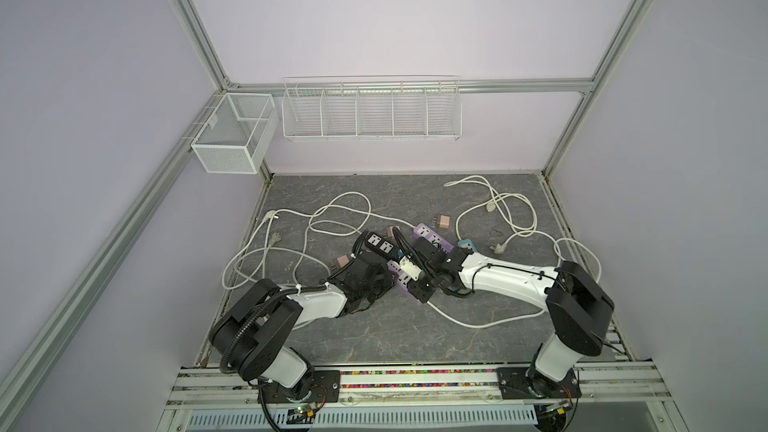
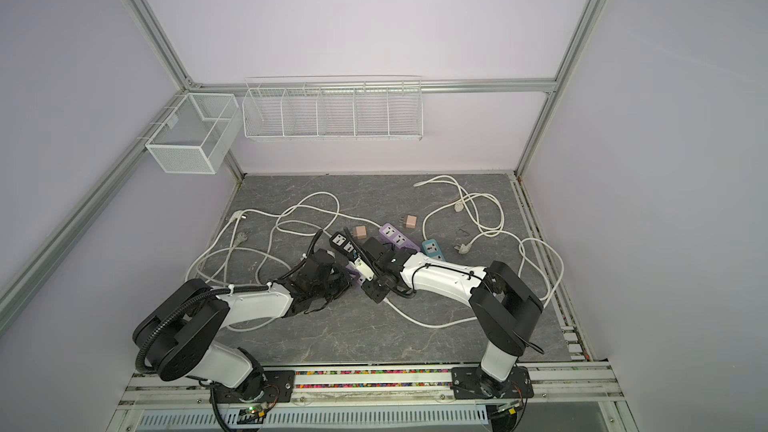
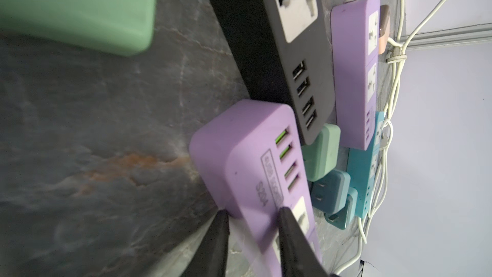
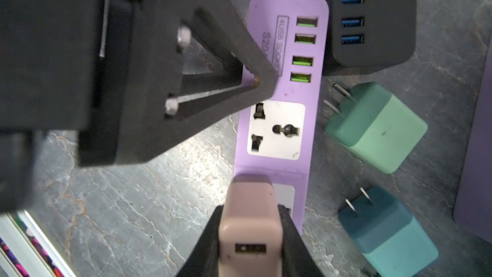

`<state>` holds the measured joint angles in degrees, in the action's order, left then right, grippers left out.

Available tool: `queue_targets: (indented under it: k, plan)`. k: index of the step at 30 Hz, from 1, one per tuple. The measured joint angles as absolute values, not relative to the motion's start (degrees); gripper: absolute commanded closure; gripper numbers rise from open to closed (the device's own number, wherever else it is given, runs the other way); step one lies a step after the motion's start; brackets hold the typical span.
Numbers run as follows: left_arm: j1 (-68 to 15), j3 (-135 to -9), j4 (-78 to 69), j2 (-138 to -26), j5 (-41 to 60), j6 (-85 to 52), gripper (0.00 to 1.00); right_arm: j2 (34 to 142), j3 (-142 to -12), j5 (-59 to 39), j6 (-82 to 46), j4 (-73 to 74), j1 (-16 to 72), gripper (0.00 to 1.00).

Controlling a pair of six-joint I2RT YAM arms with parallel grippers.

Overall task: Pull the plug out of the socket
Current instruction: 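Close the right gripper on the pink adapter while the left holds the S204 strip, then pull the pink adapter out of the S204 strip with the right gripper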

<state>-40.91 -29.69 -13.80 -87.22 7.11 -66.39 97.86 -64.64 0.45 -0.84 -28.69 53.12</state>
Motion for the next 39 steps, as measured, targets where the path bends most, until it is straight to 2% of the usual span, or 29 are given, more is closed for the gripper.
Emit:
queue_targets:
  k: [23, 31, 39]
  plan:
    - [-41.65, -29.23, -12.82, -85.76, 3.84, -67.16, 0.72, 97.56, -64.47, 1.50, -0.47, -28.53, 53.36, 0.78]
    - [-41.65, -29.26, -13.15, -85.89, 3.75, -67.29, 0.72, 94.87, -63.61, -0.01, -0.47, -28.12, 50.87, 0.79]
    - [-41.65, -29.36, -13.21, -86.11, 3.53, -67.48, 0.73, 93.86, -62.87, -0.03, -0.43, -26.74, 53.87, 0.80]
